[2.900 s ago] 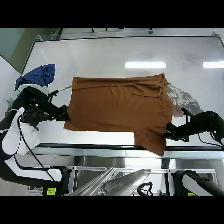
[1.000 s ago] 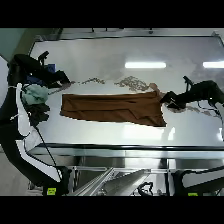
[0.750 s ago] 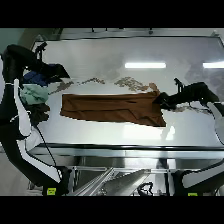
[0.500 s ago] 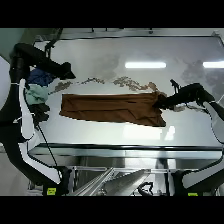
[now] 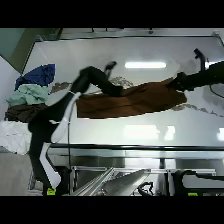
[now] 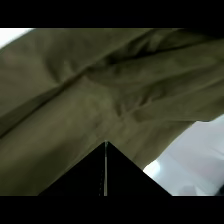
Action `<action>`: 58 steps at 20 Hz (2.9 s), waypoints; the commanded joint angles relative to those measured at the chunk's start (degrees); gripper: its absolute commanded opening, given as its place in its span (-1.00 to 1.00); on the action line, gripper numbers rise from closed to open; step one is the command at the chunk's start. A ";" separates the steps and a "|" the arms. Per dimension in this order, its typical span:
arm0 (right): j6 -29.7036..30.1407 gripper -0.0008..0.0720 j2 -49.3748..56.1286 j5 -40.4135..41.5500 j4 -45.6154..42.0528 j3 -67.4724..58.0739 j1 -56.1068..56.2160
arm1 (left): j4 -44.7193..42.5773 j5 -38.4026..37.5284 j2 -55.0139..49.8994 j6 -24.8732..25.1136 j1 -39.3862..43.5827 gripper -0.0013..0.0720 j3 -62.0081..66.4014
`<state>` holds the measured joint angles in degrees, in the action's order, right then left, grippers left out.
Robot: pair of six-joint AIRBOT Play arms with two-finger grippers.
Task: Fold the shirts.
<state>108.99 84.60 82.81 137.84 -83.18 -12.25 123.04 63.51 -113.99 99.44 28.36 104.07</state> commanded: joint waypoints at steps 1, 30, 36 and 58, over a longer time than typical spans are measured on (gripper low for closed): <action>-4.81 -0.91 -5.40 5.46 0.48 -2.84 -0.35 | 0.00 -5.27 -9.86 -2.08 9.33 -0.93 7.74; -8.74 0.59 15.54 -54.55 -4.09 -3.61 54.71 | 4.11 14.58 67.95 2.16 -38.49 -0.93 -2.40; -19.47 0.96 1.75 -30.12 -18.12 -3.54 26.01 | 4.24 6.62 76.32 3.19 -41.83 -0.93 -14.27; -10.82 -0.91 21.44 -11.23 1.92 -8.94 22.23 | 4.42 4.26 73.64 3.15 -32.04 -0.93 -16.44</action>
<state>96.27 108.90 68.42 138.63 -88.14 11.11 127.61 70.13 -40.32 102.61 -6.85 87.64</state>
